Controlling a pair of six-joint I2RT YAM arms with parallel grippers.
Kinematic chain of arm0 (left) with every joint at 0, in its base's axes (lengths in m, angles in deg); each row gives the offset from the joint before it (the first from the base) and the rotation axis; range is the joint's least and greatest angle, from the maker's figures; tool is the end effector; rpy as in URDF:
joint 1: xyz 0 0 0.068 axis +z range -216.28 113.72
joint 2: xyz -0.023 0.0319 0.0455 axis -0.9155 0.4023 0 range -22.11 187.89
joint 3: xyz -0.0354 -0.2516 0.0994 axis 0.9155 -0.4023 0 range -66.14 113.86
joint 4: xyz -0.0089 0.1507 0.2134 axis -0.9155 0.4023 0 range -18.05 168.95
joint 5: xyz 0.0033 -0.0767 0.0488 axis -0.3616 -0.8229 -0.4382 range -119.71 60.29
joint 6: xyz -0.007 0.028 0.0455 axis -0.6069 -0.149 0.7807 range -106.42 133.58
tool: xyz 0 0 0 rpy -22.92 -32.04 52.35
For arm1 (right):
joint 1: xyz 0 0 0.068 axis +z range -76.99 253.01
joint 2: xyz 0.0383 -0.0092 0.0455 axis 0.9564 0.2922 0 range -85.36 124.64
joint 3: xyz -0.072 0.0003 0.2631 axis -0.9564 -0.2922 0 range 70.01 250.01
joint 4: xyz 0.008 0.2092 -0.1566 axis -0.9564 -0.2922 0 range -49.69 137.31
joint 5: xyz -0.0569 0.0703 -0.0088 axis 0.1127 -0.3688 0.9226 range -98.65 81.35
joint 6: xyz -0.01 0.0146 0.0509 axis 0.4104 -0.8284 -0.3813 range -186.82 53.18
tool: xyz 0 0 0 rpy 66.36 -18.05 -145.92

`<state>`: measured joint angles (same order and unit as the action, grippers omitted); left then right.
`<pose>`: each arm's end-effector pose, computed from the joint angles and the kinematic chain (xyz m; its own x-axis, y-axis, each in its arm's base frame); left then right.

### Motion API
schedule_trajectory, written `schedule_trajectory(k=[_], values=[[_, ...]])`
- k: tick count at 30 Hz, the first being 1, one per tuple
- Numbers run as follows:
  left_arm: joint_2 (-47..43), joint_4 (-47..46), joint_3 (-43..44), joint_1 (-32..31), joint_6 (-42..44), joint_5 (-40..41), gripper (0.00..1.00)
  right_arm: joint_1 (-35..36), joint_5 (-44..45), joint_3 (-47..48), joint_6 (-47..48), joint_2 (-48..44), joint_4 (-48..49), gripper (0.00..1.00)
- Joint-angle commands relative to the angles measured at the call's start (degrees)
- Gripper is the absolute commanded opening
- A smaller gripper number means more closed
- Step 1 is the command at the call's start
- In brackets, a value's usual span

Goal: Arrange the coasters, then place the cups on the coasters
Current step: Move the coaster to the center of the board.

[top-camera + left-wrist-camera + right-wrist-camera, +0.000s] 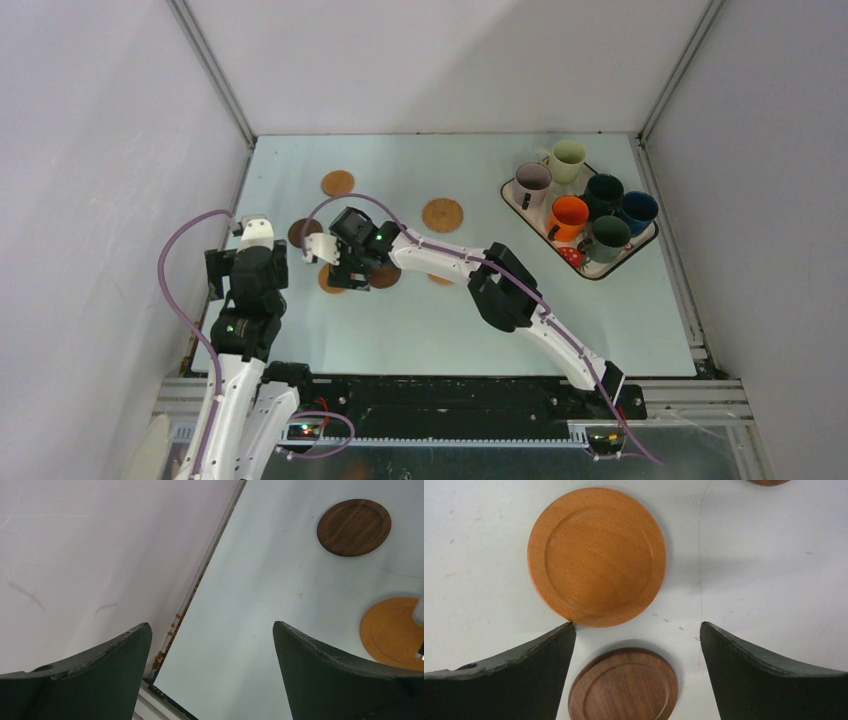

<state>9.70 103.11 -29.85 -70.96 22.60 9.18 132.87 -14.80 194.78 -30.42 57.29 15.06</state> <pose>0.1275 0.0120 0.2861 -0.5196 0.1649 -0.8384 -0.4194 0.8057 0.4184 0.2735 0.4789 0.1715 0.2204 -0.7953 -0.5647 -0.9485 -0.0398 -0.3142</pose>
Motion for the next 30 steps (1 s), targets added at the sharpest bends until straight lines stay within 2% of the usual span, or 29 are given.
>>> schedule_trajectory(k=[1, 11, 20, 25, 30], values=[[-0.36, -2.08, -0.79, 0.61, -0.78, 1.14, 0.98, 0.44, 4.13, 3.28, -1.46, 2.18, 3.13, 1.00], [-0.18, -2.07, -0.79, 0.73, -0.83, 1.18, 0.98, 0.64, 4.64, 8.71, -1.47, 6.57, 4.36, 1.00], [-0.17, -2.10, -0.79, 0.73, -0.78, 0.88, 0.98, 1.07, 4.39, 10.21, -0.95, 6.23, 3.80, 1.00], [-0.32, -2.12, -0.79, 0.73, -0.83, 0.69, 0.98, 0.64, 4.22, 10.49, -0.11, 3.94, 1.70, 1.00], [-0.04, -2.16, -0.72, 0.67, -0.64, -0.02, 0.98, -1.07, 3.96, 6.64, 0.11, -4.43, -2.30, 1.00]])
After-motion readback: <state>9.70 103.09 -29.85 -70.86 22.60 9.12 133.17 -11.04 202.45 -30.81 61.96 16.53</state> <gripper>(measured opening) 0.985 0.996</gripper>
